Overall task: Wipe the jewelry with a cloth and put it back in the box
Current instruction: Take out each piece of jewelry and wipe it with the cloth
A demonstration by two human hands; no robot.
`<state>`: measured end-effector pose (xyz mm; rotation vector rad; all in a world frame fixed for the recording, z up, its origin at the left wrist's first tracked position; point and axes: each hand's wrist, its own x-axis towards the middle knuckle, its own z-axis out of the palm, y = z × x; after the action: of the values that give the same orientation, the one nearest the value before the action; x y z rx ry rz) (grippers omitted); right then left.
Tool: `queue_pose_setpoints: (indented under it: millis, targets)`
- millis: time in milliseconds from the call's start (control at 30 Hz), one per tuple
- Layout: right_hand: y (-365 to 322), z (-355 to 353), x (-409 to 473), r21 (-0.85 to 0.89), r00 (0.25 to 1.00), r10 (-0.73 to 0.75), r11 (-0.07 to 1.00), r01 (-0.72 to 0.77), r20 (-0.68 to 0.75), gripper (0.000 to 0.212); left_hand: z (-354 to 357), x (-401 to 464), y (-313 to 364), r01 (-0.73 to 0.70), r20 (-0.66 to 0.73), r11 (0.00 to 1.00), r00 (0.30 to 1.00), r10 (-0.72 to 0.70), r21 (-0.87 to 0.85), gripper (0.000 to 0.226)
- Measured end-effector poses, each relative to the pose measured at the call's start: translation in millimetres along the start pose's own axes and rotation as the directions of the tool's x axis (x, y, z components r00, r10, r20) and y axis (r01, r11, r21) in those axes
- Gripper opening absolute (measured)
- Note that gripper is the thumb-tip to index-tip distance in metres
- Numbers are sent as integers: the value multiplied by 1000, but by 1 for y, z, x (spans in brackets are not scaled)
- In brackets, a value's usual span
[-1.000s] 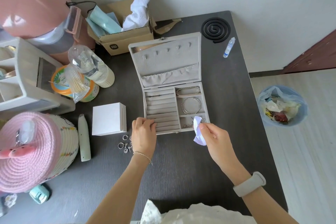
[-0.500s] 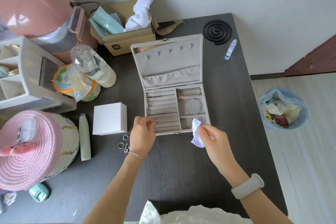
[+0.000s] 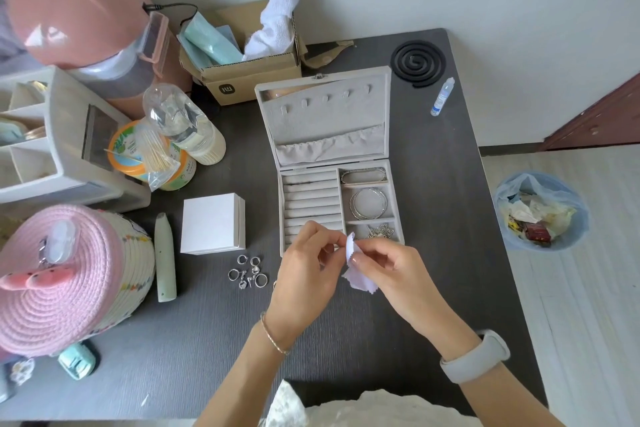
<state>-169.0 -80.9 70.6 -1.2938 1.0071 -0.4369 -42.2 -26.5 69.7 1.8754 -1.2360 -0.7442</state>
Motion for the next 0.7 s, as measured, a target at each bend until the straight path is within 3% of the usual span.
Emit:
queue_pose_setpoints:
  millis: [100,233,500,600,700]
  targets:
    - [-2,-1,-1,70,999,39,997,-37,-20,16,-3,-3,7,39,27,988,999,-36,-147,14]
    - [-5,-2,0,182,999,45,982,-44,-3,28,-6,-9,14,106,-5,944,994,-113,-311,21]
    - [-2,-2,1,175,997,1,984,14,-81,27,-1,-17,18,227,-48,918,966,-256,-325,18]
    - [-1,-2,2,188,990,-5,982,32,-142,15,3,-18,19,318,-3,876,940,-342,-362,8]
    - [-2,0,2,170,970,-65,980,107,-233,19,5,-17,25,379,67,823,919,-388,-424,12]
